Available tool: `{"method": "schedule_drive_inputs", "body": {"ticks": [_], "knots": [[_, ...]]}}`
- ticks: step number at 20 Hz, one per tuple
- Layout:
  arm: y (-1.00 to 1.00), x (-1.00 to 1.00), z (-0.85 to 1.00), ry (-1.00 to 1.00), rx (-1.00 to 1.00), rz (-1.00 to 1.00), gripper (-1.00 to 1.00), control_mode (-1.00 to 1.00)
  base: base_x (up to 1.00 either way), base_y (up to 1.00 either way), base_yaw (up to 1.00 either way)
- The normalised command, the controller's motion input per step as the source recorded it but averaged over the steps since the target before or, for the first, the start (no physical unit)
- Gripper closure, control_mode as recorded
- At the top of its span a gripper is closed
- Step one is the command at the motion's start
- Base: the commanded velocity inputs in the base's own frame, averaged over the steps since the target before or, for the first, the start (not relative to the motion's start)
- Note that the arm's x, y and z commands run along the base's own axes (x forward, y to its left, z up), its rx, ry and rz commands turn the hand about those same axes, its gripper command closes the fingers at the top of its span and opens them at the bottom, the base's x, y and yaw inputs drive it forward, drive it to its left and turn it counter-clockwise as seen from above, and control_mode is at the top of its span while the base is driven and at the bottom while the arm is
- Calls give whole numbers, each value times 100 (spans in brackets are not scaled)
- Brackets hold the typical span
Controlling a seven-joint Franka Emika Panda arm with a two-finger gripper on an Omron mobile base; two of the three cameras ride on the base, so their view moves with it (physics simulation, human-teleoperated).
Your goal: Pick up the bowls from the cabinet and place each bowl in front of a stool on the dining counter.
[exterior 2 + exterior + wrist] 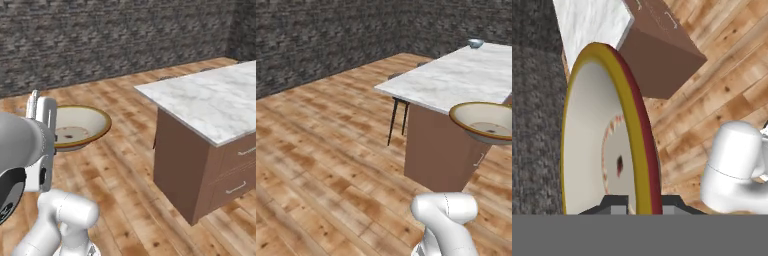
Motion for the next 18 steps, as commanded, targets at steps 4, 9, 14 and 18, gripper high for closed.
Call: {"method": "schedule_drive_inputs", "body": {"ticks": [4,9,14,18], "knots": [[0,0,0,0,0,0,100,100,48,53,-84],[0,0,0,0,0,0,100,100,59,61,-81],[0,0,0,0,0,0,100,100,73,76,-76],[0,0,0,0,0,0,100,100,65,100,-57]]}}
